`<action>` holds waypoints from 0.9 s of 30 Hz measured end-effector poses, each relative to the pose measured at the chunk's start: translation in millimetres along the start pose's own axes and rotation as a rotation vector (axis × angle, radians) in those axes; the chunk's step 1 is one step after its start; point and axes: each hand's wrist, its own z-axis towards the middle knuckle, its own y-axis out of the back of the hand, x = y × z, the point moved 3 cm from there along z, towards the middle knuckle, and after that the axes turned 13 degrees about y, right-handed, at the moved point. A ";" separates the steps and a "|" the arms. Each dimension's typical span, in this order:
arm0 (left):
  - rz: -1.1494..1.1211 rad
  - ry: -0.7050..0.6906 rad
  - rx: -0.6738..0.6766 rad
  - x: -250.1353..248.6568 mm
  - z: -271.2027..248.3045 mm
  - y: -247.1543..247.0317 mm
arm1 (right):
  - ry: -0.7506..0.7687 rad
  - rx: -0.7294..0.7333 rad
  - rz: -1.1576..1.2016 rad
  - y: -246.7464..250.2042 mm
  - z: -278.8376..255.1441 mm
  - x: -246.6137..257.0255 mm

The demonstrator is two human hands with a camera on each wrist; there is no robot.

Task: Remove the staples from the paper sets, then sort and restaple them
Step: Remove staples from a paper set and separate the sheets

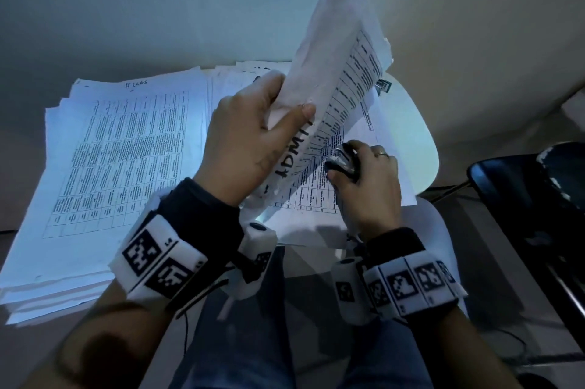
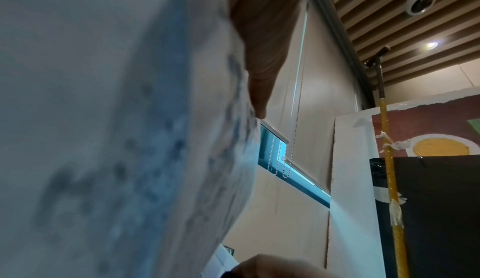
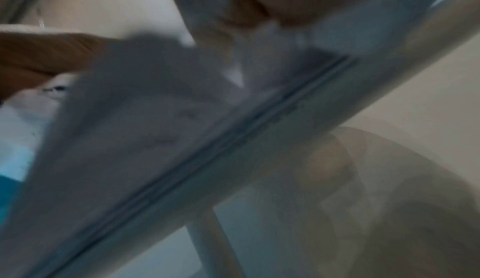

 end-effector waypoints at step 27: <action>-0.432 0.106 0.239 -13.3 -6.8 7.7 | 0.146 -0.197 0.827 57.0 8.2 90.4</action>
